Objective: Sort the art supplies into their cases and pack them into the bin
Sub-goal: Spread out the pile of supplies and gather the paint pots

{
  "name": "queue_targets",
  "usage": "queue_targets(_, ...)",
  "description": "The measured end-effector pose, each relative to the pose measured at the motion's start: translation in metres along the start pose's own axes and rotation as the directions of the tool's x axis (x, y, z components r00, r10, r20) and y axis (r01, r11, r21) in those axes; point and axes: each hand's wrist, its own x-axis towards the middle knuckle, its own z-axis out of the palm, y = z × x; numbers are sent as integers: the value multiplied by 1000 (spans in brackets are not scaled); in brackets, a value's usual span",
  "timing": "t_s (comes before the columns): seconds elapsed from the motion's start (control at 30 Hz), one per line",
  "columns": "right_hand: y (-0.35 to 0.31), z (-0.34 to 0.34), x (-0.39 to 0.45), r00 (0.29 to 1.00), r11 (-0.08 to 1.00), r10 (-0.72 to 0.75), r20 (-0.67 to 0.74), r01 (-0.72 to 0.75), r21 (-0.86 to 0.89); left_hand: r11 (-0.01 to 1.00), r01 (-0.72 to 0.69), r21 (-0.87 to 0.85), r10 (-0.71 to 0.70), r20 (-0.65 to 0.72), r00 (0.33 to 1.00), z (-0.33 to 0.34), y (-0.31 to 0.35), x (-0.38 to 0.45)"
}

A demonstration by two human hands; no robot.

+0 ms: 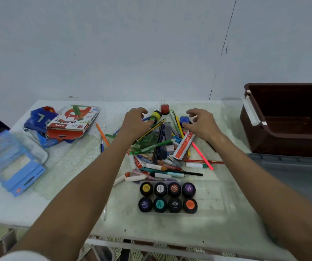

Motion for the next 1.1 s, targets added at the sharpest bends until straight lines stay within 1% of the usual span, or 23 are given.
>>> queue_targets(0.1,9,8,19,990,990,99,95,-89,-107,998,29,57,-34,77,996,15,-2,17)
queue_targets(0.2,14,15,27,985,981,105,134,-81,-177,997,55,56,-62,130,990,28,-3,22)
queue_targets(0.27,17,19,29,987,983,92,132,-69,-172,997,79,11,-80,118,990,33,-4,21)
queue_targets(0.33,18,20,30,992,986,75,101,-59,-153,996,90,-25,-88,82,993,32,-4,19)
queue_targets(0.47,10,13,18,996,997,81,33,-81,12,993,76,-87,-76,2,997,24,-1,7)
queue_targets(0.57,0,3,-4,1000,996,24,-4,-23,81,993,19,-121,-27,-60,998,13,8,-11)
queue_targets(0.63,-6,-5,-26,1000,981,-6,26,1,195,985,-27,-170,15,-73,997,5,18,-32)
queue_targets(0.73,-16,-19,-70,993,912,-17,114,-31,409,968,-84,-235,76,-41,996,-6,33,-72)
queue_targets(0.8,-16,-28,-98,987,871,-18,162,-64,488,964,-112,-243,115,-3,993,-9,41,-101)
queue_targets(0.83,-14,-32,-111,984,863,-15,179,-78,499,959,-125,-255,133,12,991,-8,44,-115)
queue_targets(0.93,0,-46,-148,973,869,-8,229,-106,483,943,-145,-298,172,67,983,-1,50,-154)
queue_targets(1.03,20,-55,-173,971,947,-8,239,-70,315,949,-157,-273,200,137,970,13,52,-179)
queue_targets(1.1,30,-58,-181,972,982,-1,233,-43,184,947,-174,-270,221,155,963,22,55,-186)
